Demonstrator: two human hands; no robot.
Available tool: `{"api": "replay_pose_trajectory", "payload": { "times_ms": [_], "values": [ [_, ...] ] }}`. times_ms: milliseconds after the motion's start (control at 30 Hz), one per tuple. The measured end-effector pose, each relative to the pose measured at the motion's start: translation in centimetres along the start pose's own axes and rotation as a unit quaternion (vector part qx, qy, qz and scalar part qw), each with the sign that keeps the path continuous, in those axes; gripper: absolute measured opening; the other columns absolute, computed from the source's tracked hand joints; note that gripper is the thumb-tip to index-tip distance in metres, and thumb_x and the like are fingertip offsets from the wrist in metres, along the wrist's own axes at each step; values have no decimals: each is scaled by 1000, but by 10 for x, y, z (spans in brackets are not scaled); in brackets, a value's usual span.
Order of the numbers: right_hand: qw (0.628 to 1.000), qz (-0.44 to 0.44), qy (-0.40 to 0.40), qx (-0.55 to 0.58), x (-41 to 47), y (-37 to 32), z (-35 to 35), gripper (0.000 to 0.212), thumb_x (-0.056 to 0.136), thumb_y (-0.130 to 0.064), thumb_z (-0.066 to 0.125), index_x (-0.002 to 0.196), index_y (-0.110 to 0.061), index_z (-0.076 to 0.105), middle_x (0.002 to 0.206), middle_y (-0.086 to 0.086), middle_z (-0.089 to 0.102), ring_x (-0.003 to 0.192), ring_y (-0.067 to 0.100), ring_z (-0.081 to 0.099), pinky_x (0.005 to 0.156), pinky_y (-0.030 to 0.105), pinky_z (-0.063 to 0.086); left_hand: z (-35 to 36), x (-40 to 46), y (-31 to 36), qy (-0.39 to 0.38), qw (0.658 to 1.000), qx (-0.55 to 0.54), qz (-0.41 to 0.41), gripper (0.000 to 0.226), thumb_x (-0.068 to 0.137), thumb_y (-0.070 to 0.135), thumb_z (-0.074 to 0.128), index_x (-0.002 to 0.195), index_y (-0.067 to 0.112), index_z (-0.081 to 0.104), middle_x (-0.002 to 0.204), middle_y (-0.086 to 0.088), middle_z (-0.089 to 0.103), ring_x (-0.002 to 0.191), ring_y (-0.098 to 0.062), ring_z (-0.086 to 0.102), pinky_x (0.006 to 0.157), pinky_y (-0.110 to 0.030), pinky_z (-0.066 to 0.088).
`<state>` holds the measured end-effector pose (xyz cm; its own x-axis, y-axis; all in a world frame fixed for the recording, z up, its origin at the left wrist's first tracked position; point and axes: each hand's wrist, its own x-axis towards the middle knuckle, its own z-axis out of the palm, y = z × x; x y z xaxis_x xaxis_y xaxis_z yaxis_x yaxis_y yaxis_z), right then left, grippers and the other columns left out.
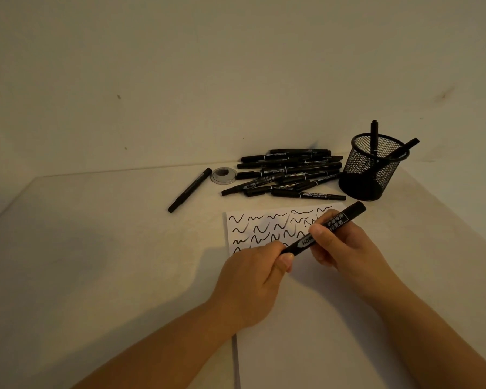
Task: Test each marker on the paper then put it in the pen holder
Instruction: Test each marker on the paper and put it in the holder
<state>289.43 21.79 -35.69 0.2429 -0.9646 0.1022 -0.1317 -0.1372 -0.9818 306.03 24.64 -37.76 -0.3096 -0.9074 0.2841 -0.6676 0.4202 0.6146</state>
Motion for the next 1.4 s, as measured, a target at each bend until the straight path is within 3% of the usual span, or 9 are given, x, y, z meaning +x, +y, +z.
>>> {"api": "replay_pose_trajectory", "payload": {
  "times_ms": [300,367,467,567,700,867,1000,1067,1400],
  "values": [
    [956,-96,159,-227,-5,-5,3,29,81,-48,47,61,-29,52,56,-8,54,52,2,50,48,14,35,-6,0,-1,75,995,-56,-42,34,89,51,29,65,32,42,45,8,37,45,-9,41,44,-18,26],
    [905,-193,172,-339,-5,-12,4,8,83,-24,60,76,-27,58,74,-12,56,55,4,51,51,13,36,-7,2,0,78,994,-46,-53,31,91,47,33,64,34,41,47,9,39,44,-9,40,44,-18,28],
    [802,-290,104,-512,-4,-21,1,34,67,-3,73,99,-15,67,97,5,61,63,13,57,46,20,47,-11,6,4,83,995,-28,-42,34,93,41,37,60,34,38,47,9,38,44,-9,40,44,-18,28],
    [729,-339,45,-593,2,-31,-9,40,58,-7,83,95,-13,69,90,7,65,66,18,61,44,21,48,-17,13,10,89,996,-22,-5,35,94,40,36,59,34,39,47,9,38,43,-10,38,45,-17,26],
    [690,-384,28,-613,13,-45,-25,31,63,-13,82,91,-10,68,81,5,64,62,18,59,42,24,47,-26,29,18,102,993,-30,44,46,89,53,20,65,26,48,46,9,36,44,-9,41,45,-17,29],
    [748,-325,142,-561,37,-69,-61,19,73,-9,72,91,-7,65,82,6,64,69,23,62,53,24,47,-49,78,-6,90,995,25,27,56,88,62,12,73,28,54,52,9,45,48,-3,45,49,-14,32],
    [829,-212,283,-434,67,-81,-101,13,85,-12,61,97,-10,59,89,1,59,78,21,59,65,33,49,-63,130,-48,34,986,147,-68,22,94,38,40,100,25,56,93,5,59,80,-10,55,65,-24,42],
    [859,-156,319,-367,80,-82,-115,12,87,-14,58,98,-12,56,91,1,62,81,19,59,70,36,50,-65,145,-69,-23,980,165,-105,24,94,34,43,113,23,53,111,0,55,95,-15,54,79,-28,44],
    [897,-48,263,-351,115,-44,-124,48,85,-7,58,125,-22,36,82,-4,57,68,19,59,48,23,42,-54,183,-112,-41,971,220,-89,29,96,20,42,123,19,49,120,-5,51,104,-20,50,84,-30,42]
  ]
}}
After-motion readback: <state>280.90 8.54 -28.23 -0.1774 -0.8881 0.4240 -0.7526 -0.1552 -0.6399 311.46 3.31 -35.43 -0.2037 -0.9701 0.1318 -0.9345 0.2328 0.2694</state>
